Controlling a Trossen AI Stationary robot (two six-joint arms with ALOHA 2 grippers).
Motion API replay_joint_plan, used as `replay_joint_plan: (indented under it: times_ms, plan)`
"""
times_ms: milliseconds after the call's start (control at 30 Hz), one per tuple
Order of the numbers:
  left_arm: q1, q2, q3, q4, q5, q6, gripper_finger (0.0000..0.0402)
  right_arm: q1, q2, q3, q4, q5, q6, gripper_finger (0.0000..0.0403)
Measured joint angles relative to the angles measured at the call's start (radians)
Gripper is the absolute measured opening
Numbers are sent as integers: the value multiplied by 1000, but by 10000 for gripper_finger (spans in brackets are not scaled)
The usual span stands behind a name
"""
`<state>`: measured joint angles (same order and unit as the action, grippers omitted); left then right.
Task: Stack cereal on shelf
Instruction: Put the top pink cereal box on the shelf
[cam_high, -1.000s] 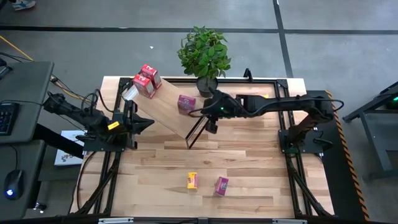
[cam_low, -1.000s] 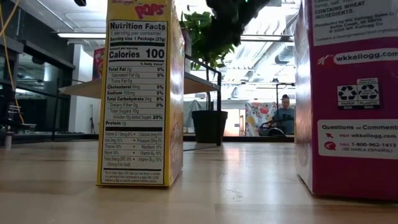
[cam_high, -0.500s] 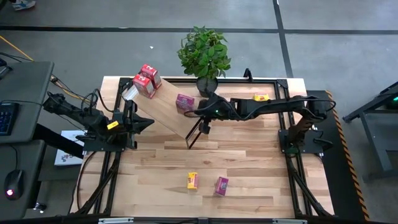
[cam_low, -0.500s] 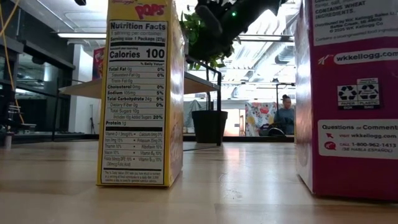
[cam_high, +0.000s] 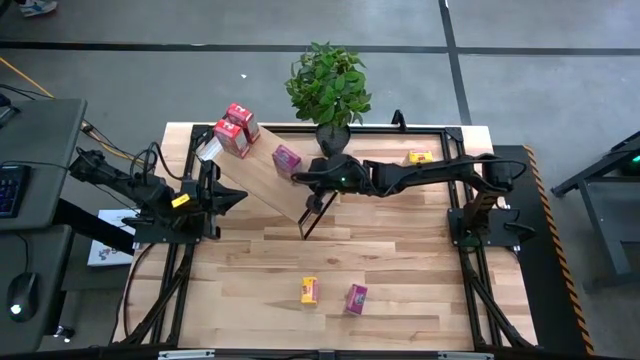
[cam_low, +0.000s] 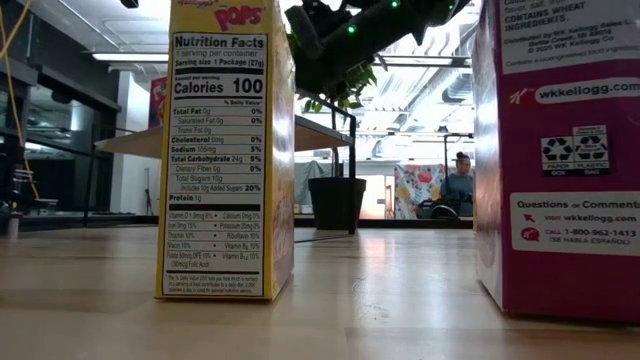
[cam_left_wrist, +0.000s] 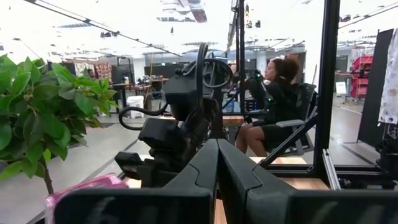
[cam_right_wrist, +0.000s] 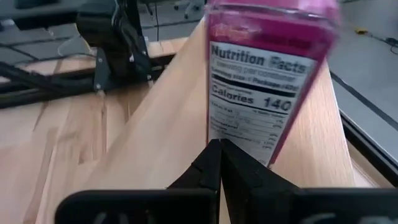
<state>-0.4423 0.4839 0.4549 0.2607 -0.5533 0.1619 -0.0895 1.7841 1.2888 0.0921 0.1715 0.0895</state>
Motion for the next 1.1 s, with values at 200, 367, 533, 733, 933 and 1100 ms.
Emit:
replay_joint_plan:
  times_ms: [200,367,533,733,933,1100]
  plan:
    - [0,0,0,0,0,0,0,-23,4,0,33,23,0,0]
    - [0,0,0,0,0,0,0,-42,6,0,76,8,0,0]
    - [0,0,0,1,0,0,0,-48,38,0,138,-30,21,0]
    - [0,0,0,1,0,0,0,-48,82,0,197,-31,34,0]
    - [0,0,0,2,0,5,0,-48,88,0,250,-30,47,0]
    - [0,0,0,7,0,6,0,-48,104,0,290,-26,73,0]
